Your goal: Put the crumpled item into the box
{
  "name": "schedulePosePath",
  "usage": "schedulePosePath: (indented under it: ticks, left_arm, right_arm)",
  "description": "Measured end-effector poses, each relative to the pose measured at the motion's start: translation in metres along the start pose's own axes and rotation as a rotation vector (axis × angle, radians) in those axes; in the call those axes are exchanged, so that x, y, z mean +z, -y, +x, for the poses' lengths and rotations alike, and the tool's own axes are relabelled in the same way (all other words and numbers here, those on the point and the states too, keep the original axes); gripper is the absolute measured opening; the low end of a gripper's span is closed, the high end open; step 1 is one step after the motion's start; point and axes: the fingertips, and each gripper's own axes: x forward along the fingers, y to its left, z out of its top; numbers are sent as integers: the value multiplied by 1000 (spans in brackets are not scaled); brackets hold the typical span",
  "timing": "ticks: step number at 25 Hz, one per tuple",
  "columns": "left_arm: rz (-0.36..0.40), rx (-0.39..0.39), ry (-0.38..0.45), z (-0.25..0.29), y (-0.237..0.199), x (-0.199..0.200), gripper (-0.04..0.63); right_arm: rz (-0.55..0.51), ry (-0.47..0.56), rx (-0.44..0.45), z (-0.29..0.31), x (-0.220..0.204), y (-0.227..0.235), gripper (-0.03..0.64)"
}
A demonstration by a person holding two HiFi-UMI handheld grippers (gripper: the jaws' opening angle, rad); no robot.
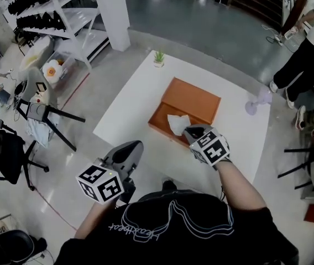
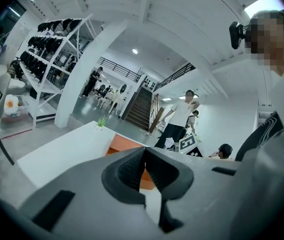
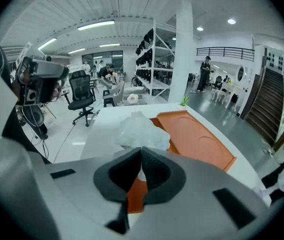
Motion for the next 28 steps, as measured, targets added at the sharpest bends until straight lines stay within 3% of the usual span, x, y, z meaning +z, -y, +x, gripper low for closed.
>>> schedulePosePath:
  ticks: [6,11,17,21,28]
  left_arm:
    - [-24,16,-41,12,-16,-14,5]
    - [-91,28,-66,19,-29,-29,5]
    - [-89,37,-67,21,-33,-27,5]
    - [-87,43,-65,20,-35,-27,5]
    - [-89,43,-63,19,-30,-27,5]
  right_arm:
    - [-92,-143,-34,36,-21,11,9]
    - [-155,-274,-35,62,-39,17,11]
    - [-226,-356,-52,79,-47,22,12]
    - [-218,-377,-33,80,-49,23,26]
    - [-135,-301,-15,64,-41,26,157]
